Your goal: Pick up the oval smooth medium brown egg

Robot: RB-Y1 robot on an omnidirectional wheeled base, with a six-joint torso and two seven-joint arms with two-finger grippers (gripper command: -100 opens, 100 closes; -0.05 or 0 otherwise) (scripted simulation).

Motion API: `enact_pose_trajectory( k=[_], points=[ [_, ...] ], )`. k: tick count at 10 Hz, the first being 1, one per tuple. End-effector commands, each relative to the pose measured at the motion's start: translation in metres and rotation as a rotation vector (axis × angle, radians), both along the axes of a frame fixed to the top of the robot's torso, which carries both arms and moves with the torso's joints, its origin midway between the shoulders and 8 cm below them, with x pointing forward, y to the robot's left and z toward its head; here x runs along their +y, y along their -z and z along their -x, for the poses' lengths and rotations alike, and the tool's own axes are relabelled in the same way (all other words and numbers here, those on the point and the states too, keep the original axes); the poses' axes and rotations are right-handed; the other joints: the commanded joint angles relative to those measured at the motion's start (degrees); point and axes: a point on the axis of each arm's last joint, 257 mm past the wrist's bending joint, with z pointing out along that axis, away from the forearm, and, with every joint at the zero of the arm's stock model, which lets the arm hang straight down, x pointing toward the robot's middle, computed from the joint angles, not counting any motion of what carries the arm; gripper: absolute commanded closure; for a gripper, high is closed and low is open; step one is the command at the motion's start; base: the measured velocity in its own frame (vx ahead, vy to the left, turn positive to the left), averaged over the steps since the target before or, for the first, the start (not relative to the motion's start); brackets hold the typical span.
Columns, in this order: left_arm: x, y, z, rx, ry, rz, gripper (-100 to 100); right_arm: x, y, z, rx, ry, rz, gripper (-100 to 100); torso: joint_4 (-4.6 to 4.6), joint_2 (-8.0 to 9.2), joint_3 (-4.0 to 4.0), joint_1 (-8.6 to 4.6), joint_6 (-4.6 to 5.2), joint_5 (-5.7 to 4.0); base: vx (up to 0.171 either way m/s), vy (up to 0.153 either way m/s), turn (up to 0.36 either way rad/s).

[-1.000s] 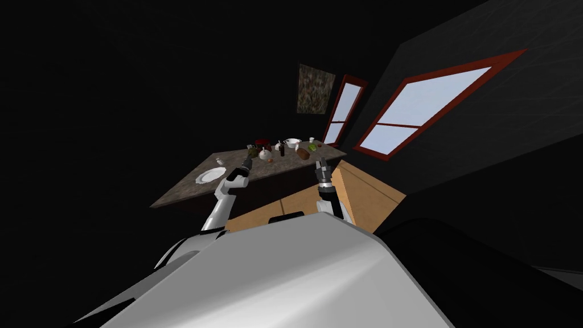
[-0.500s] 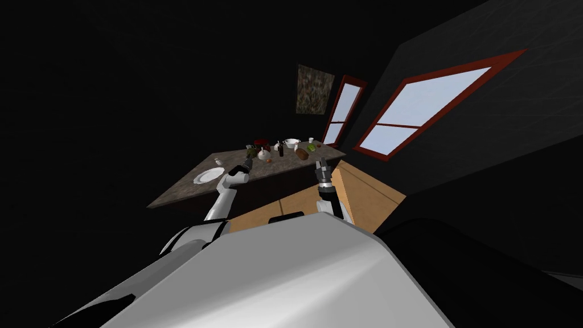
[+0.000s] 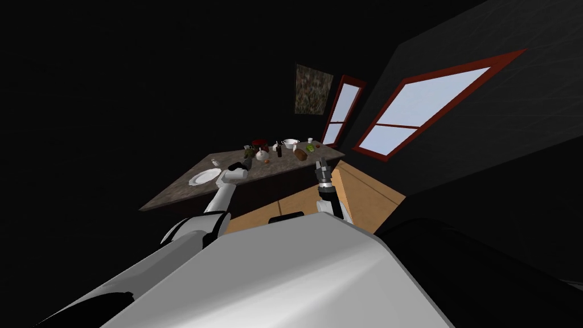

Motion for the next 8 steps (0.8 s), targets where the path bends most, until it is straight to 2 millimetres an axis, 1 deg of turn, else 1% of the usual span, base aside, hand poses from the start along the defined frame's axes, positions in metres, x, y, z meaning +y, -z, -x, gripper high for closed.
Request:
enact_pose_trajectory(
  k=[1,2,3,4,5,6,7,8],
  points=[
    [0.005,0.012,-0.001,0.040,-0.011,0.000,-100,0.000,0.000,0.000,0.000,0.000,0.000,0,0.00,0.00,0.00,0.00,0.00,0.00,0.029,-0.052,-0.005],
    [0.007,0.008,-0.006,0.066,-0.015,0.001,-100,0.000,0.000,0.000,0.000,0.000,0.000,0,-0.01,0.01,0.00,0.02,-0.01,0.01,0.037,-0.076,-0.013],
    [0.011,0.019,-0.003,0.087,-0.024,0.002,-100,0.000,0.000,0.000,0.000,0.000,0.000,0,0.00,-0.02,-0.01,-0.06,0.00,-0.01,0.041,-0.060,-0.005],
    [0.013,0.015,-0.008,0.110,-0.027,0.003,-100,0.000,0.000,0.000,0.000,0.000,0.000,0,-0.02,-0.03,-0.02,-0.01,-0.01,0.00,0.057,-0.054,-0.015],
    [0.018,0.026,-0.005,0.134,-0.036,0.005,-100,0.000,0.000,0.000,0.000,0.000,0.000,0,-0.02,-0.09,-0.05,0.00,0.00,0.00,0.053,-0.050,-0.011],
    [0.023,0.031,-0.006,0.175,-0.046,0.009,-100,0.000,0.000,0.000,0.000,0.000,0.000,0,-0.03,-0.08,-0.06,0.03,-0.01,0.01,0.063,-0.066,-0.025],
    [0.027,0.032,-0.008,0.203,-0.053,0.013,-100,0.000,0.000,0.000,0.000,0.000,0.000,0,-0.03,-0.12,-0.07,-0.02,-0.01,0.00,0.090,-0.090,-0.033],
    [0.029,0.040,-0.005,0.222,-0.059,0.015,-100,0.000,0.000,0.000,0.000,0.000,0.000,0,-0.05,-0.20,-0.11,-0.11,0.01,-0.02,0.076,-0.078,-0.008]
  ],
)
